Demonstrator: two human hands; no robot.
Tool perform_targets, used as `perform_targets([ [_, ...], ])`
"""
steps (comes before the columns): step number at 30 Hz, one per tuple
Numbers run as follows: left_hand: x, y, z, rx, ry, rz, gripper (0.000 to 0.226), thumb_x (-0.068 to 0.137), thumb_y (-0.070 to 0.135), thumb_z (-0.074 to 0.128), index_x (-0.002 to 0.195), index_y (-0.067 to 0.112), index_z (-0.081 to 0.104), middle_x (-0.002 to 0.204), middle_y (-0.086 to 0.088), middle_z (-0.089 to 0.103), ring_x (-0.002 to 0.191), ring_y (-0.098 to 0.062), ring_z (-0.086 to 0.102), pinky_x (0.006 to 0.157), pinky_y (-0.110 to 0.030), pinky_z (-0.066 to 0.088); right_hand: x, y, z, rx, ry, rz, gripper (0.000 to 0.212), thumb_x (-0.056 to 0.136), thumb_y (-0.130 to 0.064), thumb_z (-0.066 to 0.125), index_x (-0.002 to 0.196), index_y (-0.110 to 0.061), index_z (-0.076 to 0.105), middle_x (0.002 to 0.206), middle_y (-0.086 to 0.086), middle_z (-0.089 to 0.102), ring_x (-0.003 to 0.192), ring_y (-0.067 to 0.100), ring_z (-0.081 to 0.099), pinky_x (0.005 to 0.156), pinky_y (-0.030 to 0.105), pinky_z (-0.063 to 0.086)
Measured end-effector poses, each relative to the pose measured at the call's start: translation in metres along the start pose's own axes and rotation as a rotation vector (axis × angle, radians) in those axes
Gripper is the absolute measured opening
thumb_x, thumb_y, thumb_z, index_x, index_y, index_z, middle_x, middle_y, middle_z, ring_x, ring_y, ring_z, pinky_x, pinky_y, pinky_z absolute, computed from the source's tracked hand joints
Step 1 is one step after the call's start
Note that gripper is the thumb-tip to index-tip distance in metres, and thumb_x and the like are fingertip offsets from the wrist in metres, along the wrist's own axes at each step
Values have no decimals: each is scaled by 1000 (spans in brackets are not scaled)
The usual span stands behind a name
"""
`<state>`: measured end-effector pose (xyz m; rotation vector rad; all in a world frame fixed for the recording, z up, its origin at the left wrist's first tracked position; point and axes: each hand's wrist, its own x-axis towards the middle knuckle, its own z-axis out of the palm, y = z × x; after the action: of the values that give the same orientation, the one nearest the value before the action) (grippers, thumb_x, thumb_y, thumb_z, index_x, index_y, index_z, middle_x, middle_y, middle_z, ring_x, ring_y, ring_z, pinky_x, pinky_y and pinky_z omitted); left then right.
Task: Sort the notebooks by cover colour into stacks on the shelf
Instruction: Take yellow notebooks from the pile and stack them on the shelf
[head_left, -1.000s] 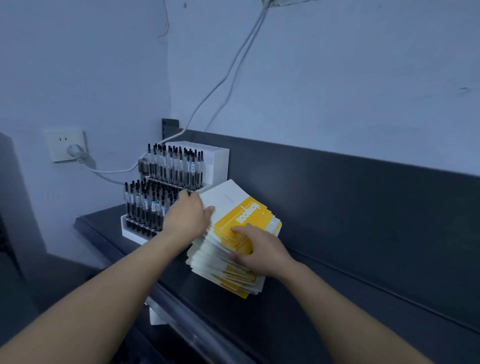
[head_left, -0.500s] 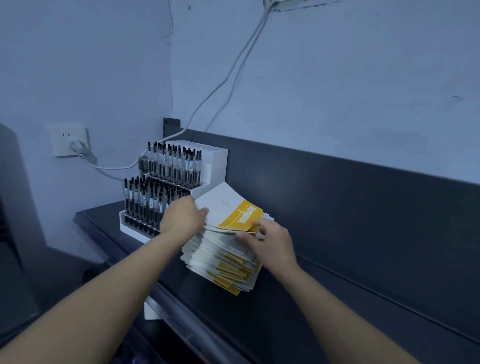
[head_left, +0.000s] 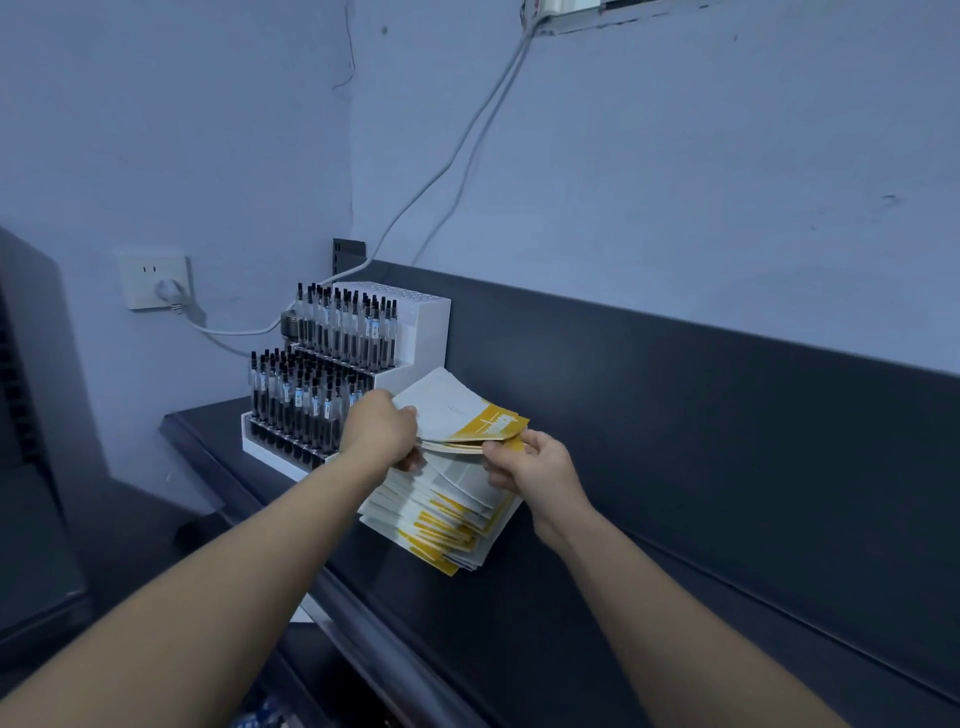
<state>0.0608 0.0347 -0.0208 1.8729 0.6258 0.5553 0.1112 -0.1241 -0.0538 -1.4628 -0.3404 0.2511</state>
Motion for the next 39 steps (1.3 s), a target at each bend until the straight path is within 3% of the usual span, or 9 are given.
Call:
perform_targets([
  [4, -12, 1, 2, 153, 48, 54, 29, 99, 18, 49, 122, 1, 51, 83, -20, 66, 62, -34, 65, 71, -46, 59, -7, -7, -2, 235, -65, 166, 28, 91, -24, 63, 115, -9, 63, 111, 9, 69, 101, 26, 66, 87, 35, 55],
  [8, -22, 1, 2, 199, 47, 78, 35, 98, 19, 52, 125, -3, 50, 85, -22, 67, 60, -33, 64, 68, -44, 59, -11, -7, -2, 308, -70, 265, 42, 91, -43, 60, 116, -10, 59, 111, 11, 70, 96, 27, 69, 80, 35, 57],
  [11, -25, -3, 2, 183, 21, 66, 26, 97, 16, 52, 114, -3, 55, 85, -22, 68, 61, -35, 67, 66, -46, 60, -12, -1, 2, 122, -64, 289, 29, 99, -21, 53, 124, -8, 53, 111, 11, 69, 87, 25, 71, 65, 30, 57],
  [14, -25, -9, 1, 178, 18, 60, 24, 97, 18, 53, 106, -4, 58, 107, -24, 61, 61, -34, 70, 61, -44, 60, -13, 2, 3, 78, -34, 278, 27, 98, -3, 48, 125, -8, 49, 115, 13, 65, 86, 28, 70, 63, 32, 57],
  [16, -26, -10, -1, 197, 34, 65, 25, 97, 20, 53, 102, -3, 60, 113, -21, 57, 58, -30, 69, 58, -38, 60, -16, 0, 0, 79, -13, 240, 27, 97, -1, 48, 122, -12, 50, 118, 10, 63, 96, 27, 67, 66, 33, 57],
  [20, -33, -8, -3, 230, 38, 83, 22, 99, 17, 48, 85, 2, 56, 86, -12, 60, 58, -24, 65, 50, -28, 47, -22, -3, -3, 64, 8, 169, 27, 97, -3, 49, 117, -20, 52, 111, 2, 64, 100, 23, 64, 70, 34, 57],
  [29, -57, -3, 3, 28, -25, 54, 11, 98, 6, 42, 92, 5, 52, 82, -12, 50, 62, -22, 43, 55, -32, 41, -48, -5, -16, -44, 51, -11, 40, 98, -3, 48, 128, -29, 48, 109, -2, 66, 91, 17, 66, 62, 28, 57],
  [34, -83, 0, 10, -71, -60, 95, 12, 101, 9, 40, 108, 11, 50, 93, -3, 57, 71, -20, 54, 59, -34, 53, -69, -4, -32, -72, 116, -92, 45, 97, -6, 52, 136, -26, 43, 110, 3, 67, 82, 8, 63, 48, 14, 48],
  [39, -111, 0, 18, -23, -71, 175, 13, 100, 11, 40, 104, 12, 52, 101, -7, 60, 77, -25, 58, 72, -46, 58, -94, 0, -50, -191, 218, -168, 43, 92, -12, 60, 131, -26, 48, 105, 0, 69, 95, 18, 65, 77, 36, 55],
])
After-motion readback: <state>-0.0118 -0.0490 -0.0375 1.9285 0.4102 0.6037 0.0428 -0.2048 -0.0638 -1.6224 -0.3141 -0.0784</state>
